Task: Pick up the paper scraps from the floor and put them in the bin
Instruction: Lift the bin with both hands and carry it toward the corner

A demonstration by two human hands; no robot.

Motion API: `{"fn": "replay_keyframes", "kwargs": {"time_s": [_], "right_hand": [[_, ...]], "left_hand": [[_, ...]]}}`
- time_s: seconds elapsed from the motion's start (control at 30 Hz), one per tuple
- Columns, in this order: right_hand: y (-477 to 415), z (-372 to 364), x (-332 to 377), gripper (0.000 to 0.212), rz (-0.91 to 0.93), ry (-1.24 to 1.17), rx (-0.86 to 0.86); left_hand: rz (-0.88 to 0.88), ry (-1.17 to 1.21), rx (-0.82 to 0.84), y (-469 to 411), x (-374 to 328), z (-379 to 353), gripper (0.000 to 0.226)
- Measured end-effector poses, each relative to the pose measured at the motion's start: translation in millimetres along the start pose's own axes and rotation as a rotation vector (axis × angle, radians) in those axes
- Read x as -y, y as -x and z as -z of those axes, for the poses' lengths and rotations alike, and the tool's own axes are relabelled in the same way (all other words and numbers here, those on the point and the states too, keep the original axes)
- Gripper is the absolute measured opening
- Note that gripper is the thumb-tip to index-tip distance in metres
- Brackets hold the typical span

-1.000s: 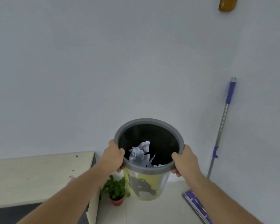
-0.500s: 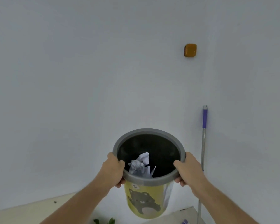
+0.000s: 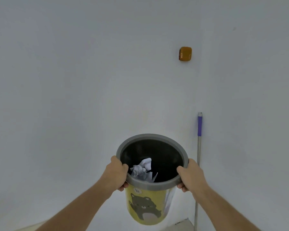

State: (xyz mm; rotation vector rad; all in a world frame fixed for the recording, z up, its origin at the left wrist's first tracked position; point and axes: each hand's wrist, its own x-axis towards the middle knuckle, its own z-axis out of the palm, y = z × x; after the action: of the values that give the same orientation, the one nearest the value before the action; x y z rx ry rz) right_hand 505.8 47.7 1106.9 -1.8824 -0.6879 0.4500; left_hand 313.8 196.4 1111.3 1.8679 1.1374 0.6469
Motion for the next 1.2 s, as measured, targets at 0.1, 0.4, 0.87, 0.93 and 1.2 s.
{"fn": "replay_keyframes", "kwargs": {"time_s": [0.1, 0.4, 0.87, 0.93, 1.2], "right_hand": [[-31, 8, -2, 0.024, 0.009, 0.013, -0.012], [-129, 26, -4, 0.025, 0.03, 0.038, -0.043], [-203, -5, -8, 0.024, -0.033, 0.049, -0.093], [-211, -6, -9, 0.024, -0.034, 0.056, -0.108], [-247, -6, -27, 0.023, -0.064, 0.06, -0.102]], "left_hand": [[-0.003, -0.011, 0.003, -24, -10, -17, 0.019], [-0.004, -0.024, -0.038, -97, -46, -63, 0.018], [0.002, -0.019, 0.046, -201, -35, -79, 0.02], [-0.012, -0.019, 0.068, -211, -36, -83, 0.02], [-0.002, 0.017, 0.102, -240, -33, -109, 0.018]]}}
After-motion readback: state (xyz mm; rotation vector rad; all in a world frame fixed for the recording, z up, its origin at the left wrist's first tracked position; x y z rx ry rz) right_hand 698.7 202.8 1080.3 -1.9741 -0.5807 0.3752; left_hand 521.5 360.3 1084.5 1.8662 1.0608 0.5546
